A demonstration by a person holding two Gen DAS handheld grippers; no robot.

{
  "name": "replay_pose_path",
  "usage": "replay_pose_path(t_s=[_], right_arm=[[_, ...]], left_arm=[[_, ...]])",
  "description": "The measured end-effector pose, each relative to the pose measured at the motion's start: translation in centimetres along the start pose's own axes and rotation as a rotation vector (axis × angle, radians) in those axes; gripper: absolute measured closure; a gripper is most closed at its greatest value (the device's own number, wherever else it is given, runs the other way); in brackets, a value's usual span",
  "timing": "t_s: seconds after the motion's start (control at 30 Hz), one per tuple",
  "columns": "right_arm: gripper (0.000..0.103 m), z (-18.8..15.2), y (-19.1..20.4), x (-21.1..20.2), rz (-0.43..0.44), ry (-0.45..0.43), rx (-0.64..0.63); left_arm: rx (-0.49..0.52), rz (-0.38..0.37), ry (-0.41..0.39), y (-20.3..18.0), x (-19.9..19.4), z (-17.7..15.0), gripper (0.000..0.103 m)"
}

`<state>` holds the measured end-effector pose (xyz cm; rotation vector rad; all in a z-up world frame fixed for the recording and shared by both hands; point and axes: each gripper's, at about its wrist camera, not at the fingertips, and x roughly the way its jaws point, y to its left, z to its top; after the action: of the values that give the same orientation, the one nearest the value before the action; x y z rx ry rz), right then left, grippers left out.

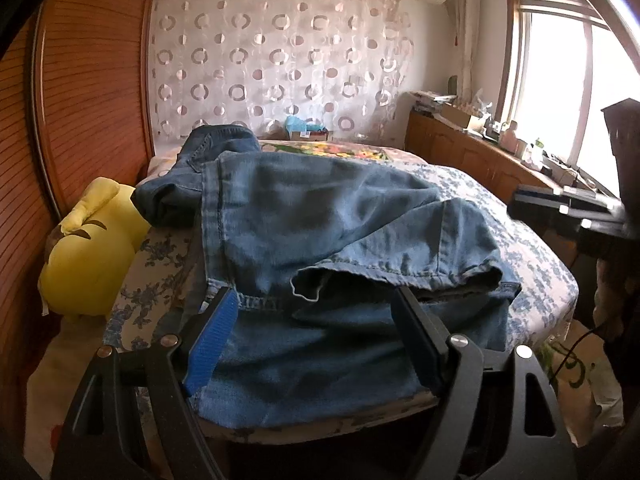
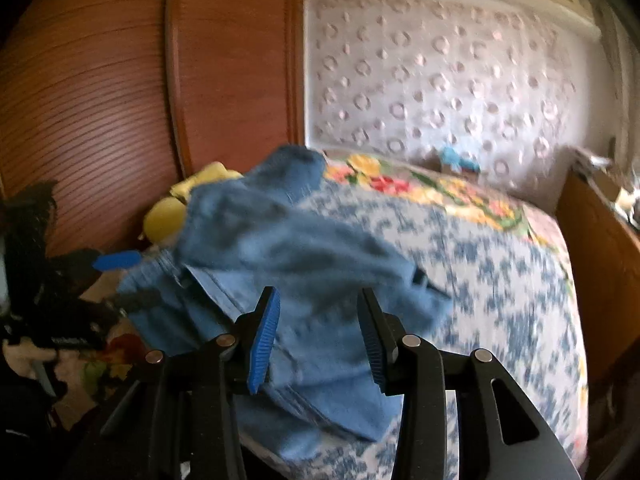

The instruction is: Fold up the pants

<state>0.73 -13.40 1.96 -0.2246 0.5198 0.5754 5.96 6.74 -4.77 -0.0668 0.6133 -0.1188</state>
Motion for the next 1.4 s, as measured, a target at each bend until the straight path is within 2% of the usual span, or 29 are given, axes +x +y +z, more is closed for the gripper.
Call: replay_pose_path(t_s=[0.13, 0.23, 0.33, 0.4, 0.6, 0.67, 0.77, 0.87, 0.9, 0.93, 0.97, 1.03, 1.13, 1.3, 1.4], right_arm=[[0.061, -0.5, 0.0, 0.2, 0.005, 0.034, 0.060], [0.059, -0.9, 0.0, 0.5, 0.007, 0.064, 0.093], [0.059, -0.8, 0.1, 0.6, 0.021, 0.077, 0.130], [0.059, -0.6, 0.2, 0.8, 0.030, 0.082, 0.153], [0.059, -0.6, 0.4, 0.7, 0.060, 0.089, 0.211], [0.059, -1.0, 0.5, 0.3, 0.072, 0.089, 0.232], [0.059, -0.8, 0.7, 0.2, 0.083, 0.085, 0.249], [0.059, -0.4, 1.0, 0.6, 0.096, 0.089, 0.238], [0.059, -0.1, 1.1, 0.9, 0.099, 0.094, 0.233], [0.070, -0.1, 1.0, 1.3, 0.102, 0.097, 0.228], [0.093, 0.1, 0.9, 1.6, 0.114, 0.096, 0.221], [0.096, 0.6, 0.8, 2.1, 0.110, 0.093, 0.202], [0.099, 2.0, 0.7, 1.2, 0.120, 0.042, 0.180], [0.100, 5.9, 1.4, -1.7, 0.122, -0.071, 0.106], [0.100, 8.3, 2.4, -2.1, 0.132, -0.108, 0.051]], left_arm=[[0.028, 0.002, 0.016, 0.1, 1.1, -0.1, 0.024], [0.065, -0.017, 0.037, -0.1, 2.2, 0.1, 0.033], [0.083, -0.023, 0.056, -0.2, 3.2, 0.2, 0.036], [0.084, -0.030, 0.073, -0.1, 4.1, 0.2, 0.042], [0.092, -0.017, 0.091, 0.1, 5.3, 0.0, 0.048], [0.102, -0.010, 0.089, 0.0, 5.4, 0.2, 0.056], [0.111, -0.015, 0.087, -0.1, 5.5, 0.5, 0.061], [0.124, -0.023, 0.083, -0.3, 5.5, 0.7, 0.071], [0.126, -0.026, 0.079, -0.4, 5.4, 0.8, 0.086], [0.127, -0.031, 0.082, -0.5, 5.4, 0.9, 0.096], [0.126, -0.039, 0.081, -0.6, 5.1, 1.0, 0.095], [0.122, -0.062, 0.046, -0.7, 3.7, 1.4, 0.095], [0.120, -0.088, -0.011, -1.2, 0.6, 2.3, 0.095], [0.109, -0.108, -0.092, -1.5, -3.8, 3.4, 0.095], [0.094, -0.110, -0.116, -0.9, -5.5, 3.5, 0.095]])
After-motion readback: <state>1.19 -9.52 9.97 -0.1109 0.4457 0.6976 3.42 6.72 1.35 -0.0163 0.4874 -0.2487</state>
